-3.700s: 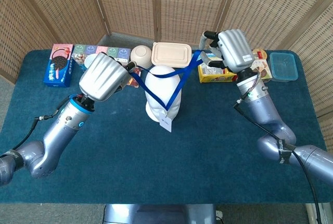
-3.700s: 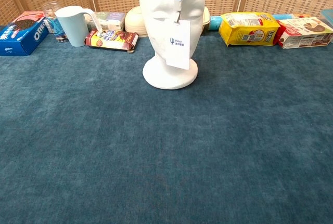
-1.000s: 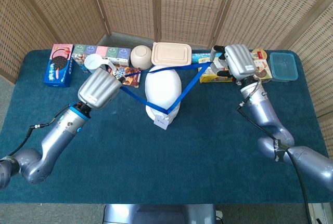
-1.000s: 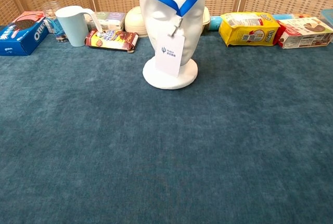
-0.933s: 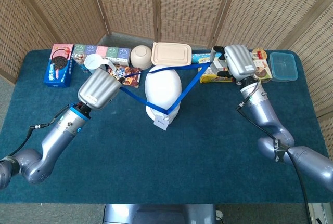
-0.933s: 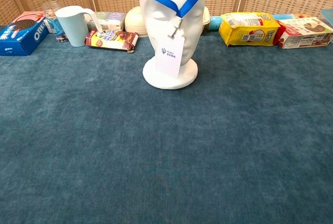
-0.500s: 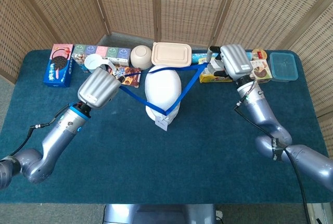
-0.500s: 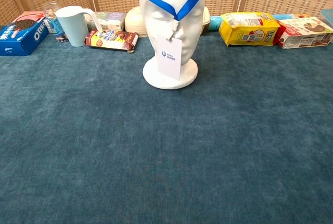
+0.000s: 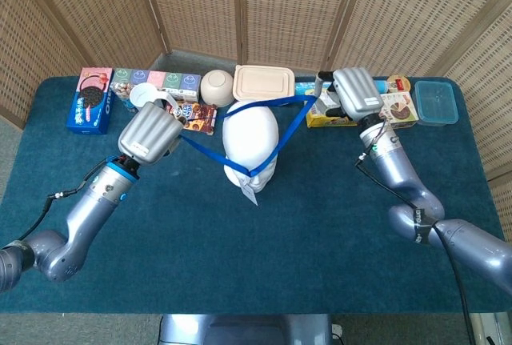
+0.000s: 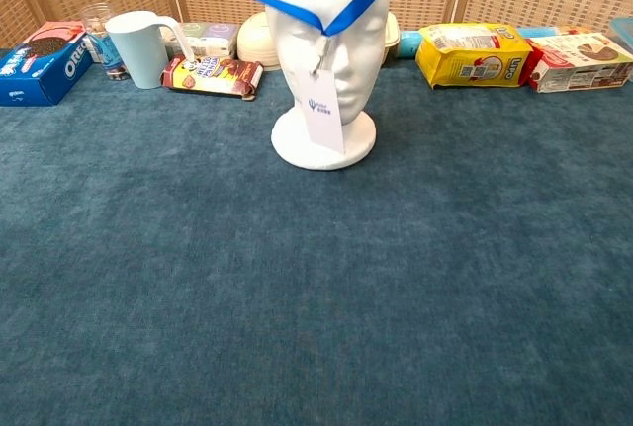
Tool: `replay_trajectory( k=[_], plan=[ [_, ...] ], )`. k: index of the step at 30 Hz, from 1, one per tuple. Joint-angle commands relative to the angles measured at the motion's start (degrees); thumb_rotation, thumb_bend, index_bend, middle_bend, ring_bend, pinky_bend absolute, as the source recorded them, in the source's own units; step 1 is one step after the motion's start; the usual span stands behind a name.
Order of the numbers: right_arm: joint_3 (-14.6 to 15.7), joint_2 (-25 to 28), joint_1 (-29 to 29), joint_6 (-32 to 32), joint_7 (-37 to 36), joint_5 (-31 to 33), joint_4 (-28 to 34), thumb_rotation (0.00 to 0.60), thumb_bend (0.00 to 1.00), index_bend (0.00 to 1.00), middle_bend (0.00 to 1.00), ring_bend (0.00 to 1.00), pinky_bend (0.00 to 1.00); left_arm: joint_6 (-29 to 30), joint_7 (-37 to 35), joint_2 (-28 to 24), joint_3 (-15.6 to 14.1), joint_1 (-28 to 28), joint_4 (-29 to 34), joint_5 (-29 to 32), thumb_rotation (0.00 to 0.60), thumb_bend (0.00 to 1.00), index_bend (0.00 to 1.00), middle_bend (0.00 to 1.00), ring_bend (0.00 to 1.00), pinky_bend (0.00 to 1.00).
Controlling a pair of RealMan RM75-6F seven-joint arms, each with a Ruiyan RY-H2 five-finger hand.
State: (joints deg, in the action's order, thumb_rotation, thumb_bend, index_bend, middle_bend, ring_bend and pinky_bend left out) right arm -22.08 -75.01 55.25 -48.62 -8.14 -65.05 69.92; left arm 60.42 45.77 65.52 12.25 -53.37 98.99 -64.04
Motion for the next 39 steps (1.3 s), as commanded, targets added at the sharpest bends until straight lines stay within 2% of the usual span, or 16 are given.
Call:
replay_trajectory(
  k=[1, 15, 17, 19, 25, 28, 36, 39],
  plan=[
    [-0.1, 0.4, 0.2, 0.8, 0.7, 0.8, 0.5, 0.6, 0.37, 0.74, 1.0, 1.0, 1.0, -0.1, 1.5, -0.1, 0.0, -0.3, 0.7, 1.7, 0.507, 0.34, 0.63, 1.0, 1.0, 1.0],
    [-0.6, 1.2, 0.9, 3.4, 1.9, 4.1, 2.1, 0.585, 0.36, 0.67, 1.0, 1.0, 1.0, 0.9, 5.9, 0.0, -0.6, -1.2, 2.1, 6.3, 0.492, 0.22, 0.62, 1.0, 1.0, 1.0],
    [-0.6, 1.3, 1.0, 3.4, 2.3, 4.3, 2.1, 0.556, 0.36, 0.66, 1.0, 1.0, 1.0, 1.1, 6.4, 0.0, -0.7, -1.3, 2.1, 6.7, 0.466, 0.19, 0.61, 1.0, 1.0, 1.0],
    [-0.6, 1.4, 1.0, 3.6, 2.5, 4.5, 2.2, 0.529, 0.36, 0.64, 1.0, 1.0, 1.0, 1.3, 6.7, 0.0, -0.8, -1.4, 2.2, 7.1, 0.412, 0.15, 0.58, 1.0, 1.0, 1.0],
    [-0.5, 1.4, 1.1, 3.6, 3.3, 4.9, 2.4, 0.481, 0.34, 0.62, 1.0, 1.0, 1.0, 1.4, 7.0, -0.1, -1.1, -1.5, 2.3, 7.9, 0.245, 0.06, 0.54, 1.0, 1.0, 1.0],
    [-0.4, 1.4, 1.2, 3.6, 3.6, 5.0, 2.7, 0.472, 0.34, 0.62, 1.0, 1.0, 1.0, 1.5, 6.5, -0.2, -1.2, -1.4, 2.3, 7.8, 0.191, 0.04, 0.5, 1.0, 1.0, 1.0],
    [-0.1, 1.2, 1.0, 3.4, 3.9, 5.0, 3.0, 0.469, 0.34, 0.62, 1.0, 1.0, 1.0, 0.8, 4.9, -0.5, -1.8, -1.4, 2.7, 7.5, 0.165, 0.02, 0.39, 1.0, 1.0, 1.0],
    [0.0, 1.2, 0.9, 3.2, 4.1, 5.0, 3.2, 0.47, 0.34, 0.62, 1.0, 1.0, 1.0, 0.7, 4.0, -0.7, -2.0, -1.2, 3.0, 7.4, 0.164, 0.02, 0.34, 0.92, 0.97, 1.0]
  ],
)
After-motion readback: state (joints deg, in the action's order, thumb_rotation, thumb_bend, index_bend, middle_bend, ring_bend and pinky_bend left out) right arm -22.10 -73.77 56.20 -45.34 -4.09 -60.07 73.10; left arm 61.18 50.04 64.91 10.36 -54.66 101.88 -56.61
